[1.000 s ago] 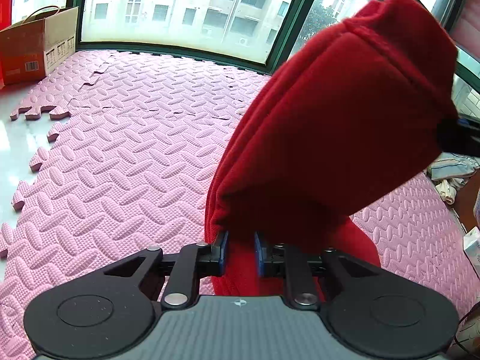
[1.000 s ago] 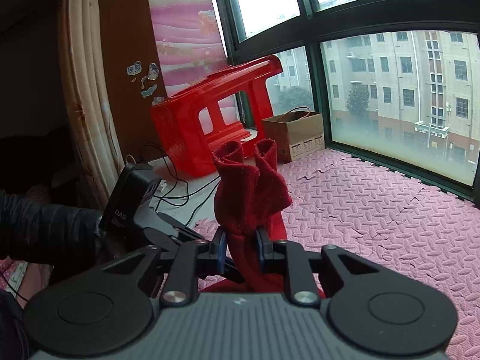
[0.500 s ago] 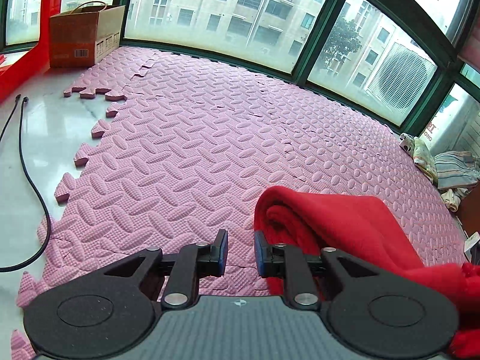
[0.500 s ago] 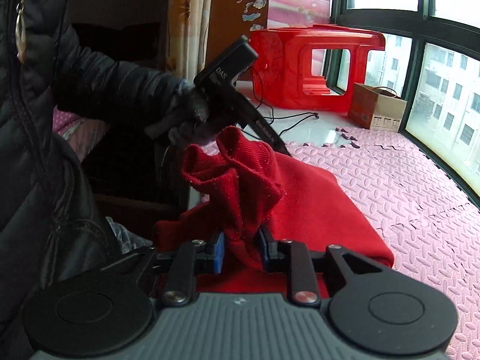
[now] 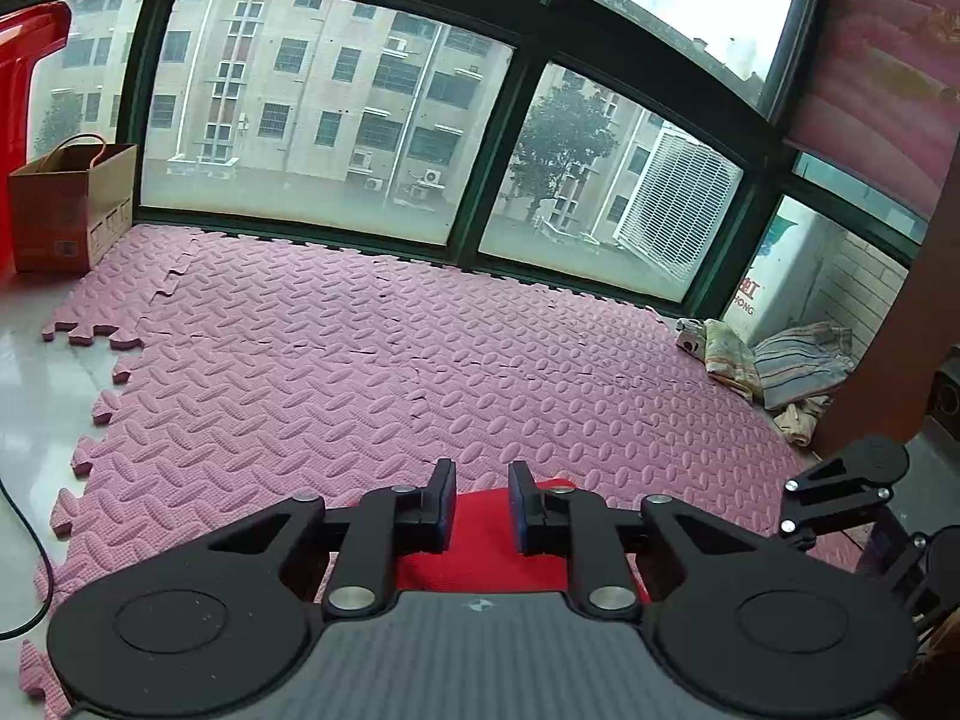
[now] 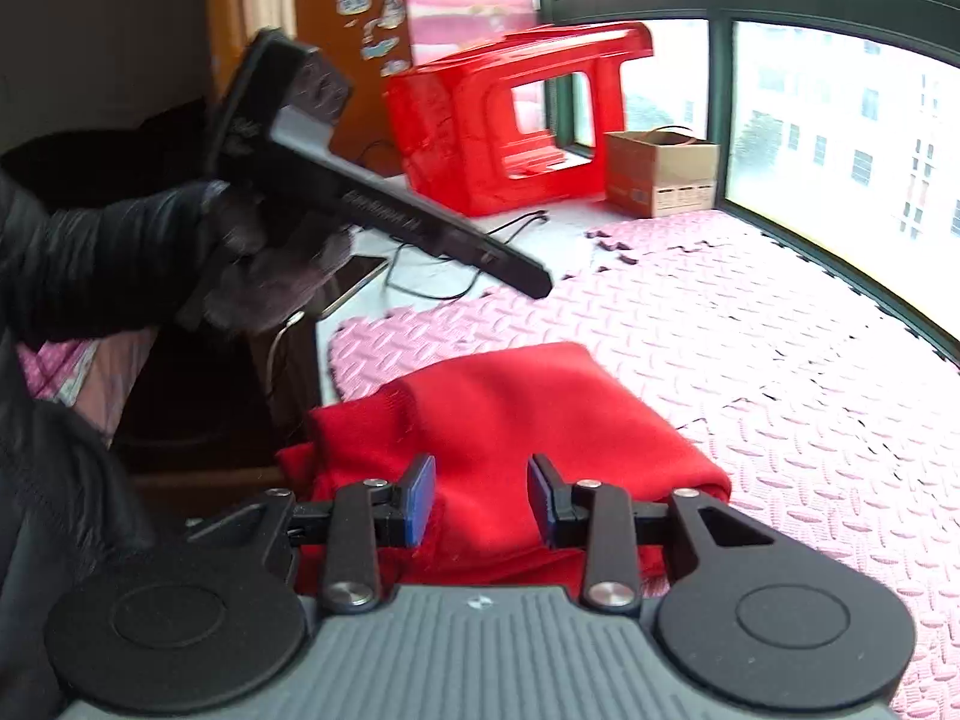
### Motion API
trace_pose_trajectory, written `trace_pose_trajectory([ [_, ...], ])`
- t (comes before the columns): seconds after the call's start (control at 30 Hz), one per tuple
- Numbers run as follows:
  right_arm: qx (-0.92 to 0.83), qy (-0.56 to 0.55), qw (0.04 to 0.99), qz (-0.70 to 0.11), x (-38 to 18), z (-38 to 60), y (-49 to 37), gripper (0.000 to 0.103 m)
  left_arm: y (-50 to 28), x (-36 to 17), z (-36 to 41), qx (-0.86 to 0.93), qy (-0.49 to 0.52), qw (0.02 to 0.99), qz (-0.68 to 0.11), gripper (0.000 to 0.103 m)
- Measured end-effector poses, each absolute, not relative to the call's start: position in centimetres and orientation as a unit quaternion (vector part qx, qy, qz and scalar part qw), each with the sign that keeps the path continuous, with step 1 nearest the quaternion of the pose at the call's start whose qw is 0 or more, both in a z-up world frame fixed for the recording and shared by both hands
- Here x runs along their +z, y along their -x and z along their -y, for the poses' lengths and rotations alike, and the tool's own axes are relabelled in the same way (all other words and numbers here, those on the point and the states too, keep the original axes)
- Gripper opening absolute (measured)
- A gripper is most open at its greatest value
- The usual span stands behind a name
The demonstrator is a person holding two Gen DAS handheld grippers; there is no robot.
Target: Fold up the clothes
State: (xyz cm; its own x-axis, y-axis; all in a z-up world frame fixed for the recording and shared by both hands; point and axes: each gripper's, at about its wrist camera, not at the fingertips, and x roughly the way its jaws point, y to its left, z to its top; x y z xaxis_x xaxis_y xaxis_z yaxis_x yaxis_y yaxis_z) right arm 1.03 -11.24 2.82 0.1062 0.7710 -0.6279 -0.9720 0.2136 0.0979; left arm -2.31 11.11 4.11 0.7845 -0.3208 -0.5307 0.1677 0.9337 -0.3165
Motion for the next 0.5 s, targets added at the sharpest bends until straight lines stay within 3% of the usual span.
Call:
trace_pose_trajectory([
  [0.5,0.568,0.138,0.731,-0.353,-2.0,9.6,-2.1,0.034,4.8,-1.4,-8.4,-0.184,0.116,0.894,-0.391,0.021],
])
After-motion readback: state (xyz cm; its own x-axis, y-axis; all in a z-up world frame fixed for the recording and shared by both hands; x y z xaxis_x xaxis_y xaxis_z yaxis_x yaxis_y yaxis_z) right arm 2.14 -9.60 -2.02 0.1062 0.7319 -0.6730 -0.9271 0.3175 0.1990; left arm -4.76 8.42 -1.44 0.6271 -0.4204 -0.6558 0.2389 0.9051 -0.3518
